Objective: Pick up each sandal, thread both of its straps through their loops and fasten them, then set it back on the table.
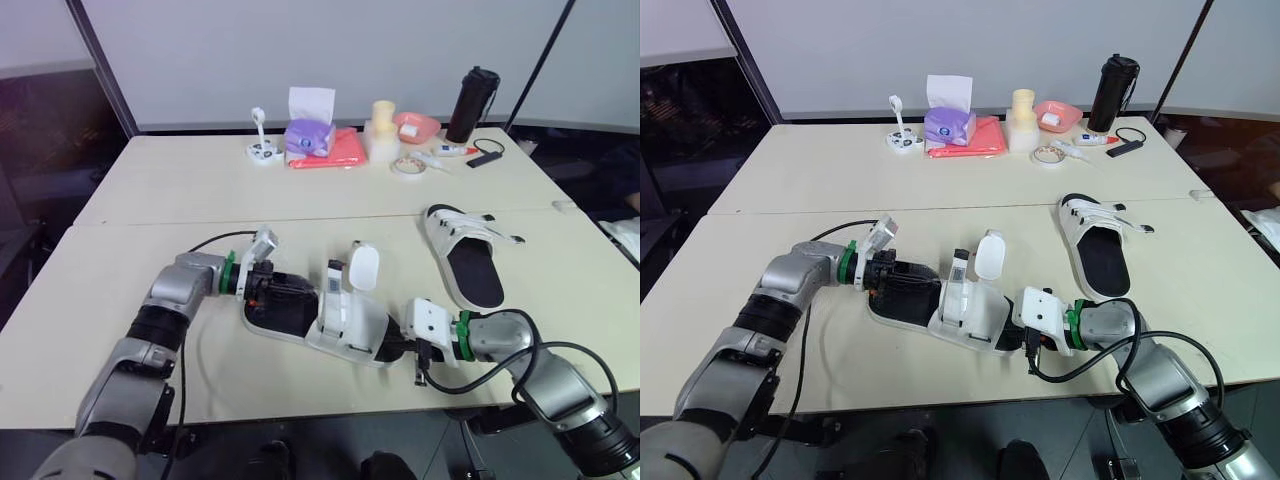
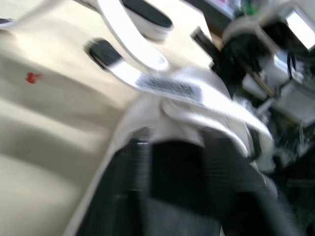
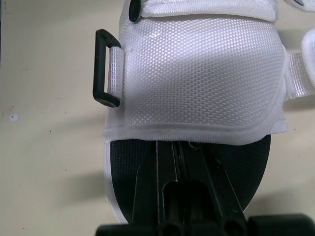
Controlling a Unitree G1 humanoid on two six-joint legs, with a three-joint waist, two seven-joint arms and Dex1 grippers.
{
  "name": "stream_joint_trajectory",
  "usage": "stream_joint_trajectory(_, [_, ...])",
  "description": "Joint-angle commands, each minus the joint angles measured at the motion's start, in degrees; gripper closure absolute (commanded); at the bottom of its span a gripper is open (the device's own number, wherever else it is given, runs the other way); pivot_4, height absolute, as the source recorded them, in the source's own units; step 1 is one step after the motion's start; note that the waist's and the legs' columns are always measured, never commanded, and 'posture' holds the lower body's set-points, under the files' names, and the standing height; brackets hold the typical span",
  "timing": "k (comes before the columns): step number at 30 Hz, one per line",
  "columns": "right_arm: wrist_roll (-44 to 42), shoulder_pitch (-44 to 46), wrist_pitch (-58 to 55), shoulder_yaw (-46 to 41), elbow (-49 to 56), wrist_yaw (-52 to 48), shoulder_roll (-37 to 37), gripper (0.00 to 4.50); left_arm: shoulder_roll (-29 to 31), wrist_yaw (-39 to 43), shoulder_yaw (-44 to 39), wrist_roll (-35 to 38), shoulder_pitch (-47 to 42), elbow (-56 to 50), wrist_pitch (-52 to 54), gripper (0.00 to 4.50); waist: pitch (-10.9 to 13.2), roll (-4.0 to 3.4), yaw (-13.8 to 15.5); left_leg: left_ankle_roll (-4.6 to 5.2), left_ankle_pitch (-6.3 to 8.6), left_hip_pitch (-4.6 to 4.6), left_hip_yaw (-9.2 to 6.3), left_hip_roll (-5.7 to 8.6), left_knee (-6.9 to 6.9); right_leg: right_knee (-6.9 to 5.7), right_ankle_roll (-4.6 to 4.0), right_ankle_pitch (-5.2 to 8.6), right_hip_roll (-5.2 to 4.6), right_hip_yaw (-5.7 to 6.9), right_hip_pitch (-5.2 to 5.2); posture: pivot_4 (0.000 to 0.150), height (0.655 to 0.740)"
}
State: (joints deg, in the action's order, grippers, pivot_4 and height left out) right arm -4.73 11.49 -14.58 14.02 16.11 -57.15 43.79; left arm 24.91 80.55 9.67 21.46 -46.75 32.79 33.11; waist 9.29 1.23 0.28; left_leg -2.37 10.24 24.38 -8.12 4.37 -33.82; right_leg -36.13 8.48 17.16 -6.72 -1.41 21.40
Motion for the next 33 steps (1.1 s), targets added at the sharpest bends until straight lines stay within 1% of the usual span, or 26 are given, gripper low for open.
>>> stream_joint_trajectory(1, [1.8,-1.5,-0.5,2.5,-2.2,-0.6,0.0,4.5,-3.1,-4.0,-3.7,1.1,-4.5,5.1,1.8,1.02,0.0,0.0,0.0,0.0,0.0,0.0,0.0,0.0,-0.05,-0.02,0.0,0.0,0.0,0.0,-0.02,0.15,0.7344])
stream_joint_trajectory(2, [1.9,-1.5,-0.5,2.5,-2.2,-0.6,0.0,4.5,-4.2,-5.0,-4.5,1.5,-5.4,6.5,2.8,0.6,0.0,0.0,0.0,0.0,0.0,0.0,0.0,0.0,-0.11,-0.03,0.01,-0.01,0.0,0.01,-0.04,0.15,0.7344])
stream_joint_trajectory(6, [2.0,-1.7,-0.2,2.4,-2.3,-0.4,0.2,4.5,-8.4,-10.1,-7.4,1.3,-7.9,12.0,2.1,0.6,0.0,0.01,0.0,0.0,0.0,-0.01,-0.01,0.02,-0.17,-0.05,0.02,-0.01,0.0,0.0,-0.06,0.15,0.7344])
stream_joint_trajectory(13, [2.2,-2.2,-0.1,2.2,-2.1,0.0,0.6,4.5,-12.3,-10.4,-7.9,1.0,-9.0,14.1,2.5,0.6,0.0,0.01,-0.1,0.0,0.0,0.0,0.0,0.06,-0.17,-0.08,0.02,-0.01,0.0,0.0,-0.05,0.15,0.7344])
stream_joint_trajectory(16, [2.3,-2.4,-0.1,2.1,-2.0,0.2,0.6,4.5,-12.8,-9.9,-8.1,1.2,-9.2,14.0,2.9,0.6,0.0,0.01,-0.1,-0.01,-0.01,0.0,0.0,0.07,-0.19,-0.09,0.02,-0.02,0.0,0.0,-0.06,0.15,0.7344])
stream_joint_trajectory(19, [2.5,-2.4,0.0,2.1,-2.1,0.3,0.6,4.5,-12.6,-9.5,-8.5,1.3,-9.3,13.8,3.2,1.32,0.0,0.01,-0.1,-0.01,0.0,0.0,0.0,0.07,-0.19,-0.09,0.02,-0.02,0.01,0.0,-0.06,0.15,0.7344])
stream_joint_trajectory(20, [2.5,-2.4,0.0,2.1,-2.1,0.3,0.6,4.5,-12.4,-9.3,-8.6,1.3,-9.3,13.8,3.3,1.68,0.0,0.01,-0.1,0.0,0.0,0.0,0.0,0.07,-0.19,-0.09,0.02,-0.02,0.01,0.0,-0.06,0.15,0.7344])
stream_joint_trajectory(23, [2.8,-2.2,0.2,2.3,-2.5,0.3,0.3,4.5,-11.6,-8.5,-8.5,1.3,-8.9,12.6,3.8,3.37,0.0,0.01,-0.1,-0.01,-0.01,-0.01,0.0,0.07,-0.2,-0.1,0.02,-0.02,0.01,0.0,-0.06,0.15,0.7344])
stream_joint_trajectory(25, [2.9,-2.1,0.2,2.4,-2.4,0.4,0.1,4.5,-11.1,-7.8,-8.3,1.5,-8.6,11.3,4.3,4.39,0.0,0.01,-0.2,-0.01,-0.01,-0.01,0.0,0.07,-0.21,-0.1,0.02,-0.02,0.01,0.0,-0.06,0.15,0.7344])
stream_joint_trajectory(26, [2.9,-2.1,0.3,2.4,-2.5,0.4,0.1,4.5,-10.7,-7.1,-8.1,1.8,-8.2,9.9,4.9,4.46,0.0,0.01,-0.3,-0.01,-0.01,-0.01,0.0,0.07,-0.21,-0.1,0.02,-0.02,0.01,0.0,-0.07,0.15,0.7344])
stream_joint_trajectory(29, [3.1,-2.1,0.5,2.5,-2.7,0.4,0.0,4.5,-9.9,-4.8,-8.3,3.7,-7.2,4.7,7.2,4.46,0.0,0.01,-0.5,-0.01,-0.01,-0.01,-0.01,0.07,-0.21,-0.1,0.02,-0.02,0.01,0.0,-0.08,0.15,0.7344])
stream_joint_trajectory(33, [3.1,-2.2,0.5,2.6,-2.6,0.4,0.1,4.5,-8.8,-1.5,-10.3,10.0,-6.2,-3.8,13.4,4.46,0.0,0.0,-1.0,-0.01,-0.01,-0.01,-0.02,0.05,-0.21,-0.11,0.02,-0.02,0.01,0.0,-0.08,0.15,0.7344])
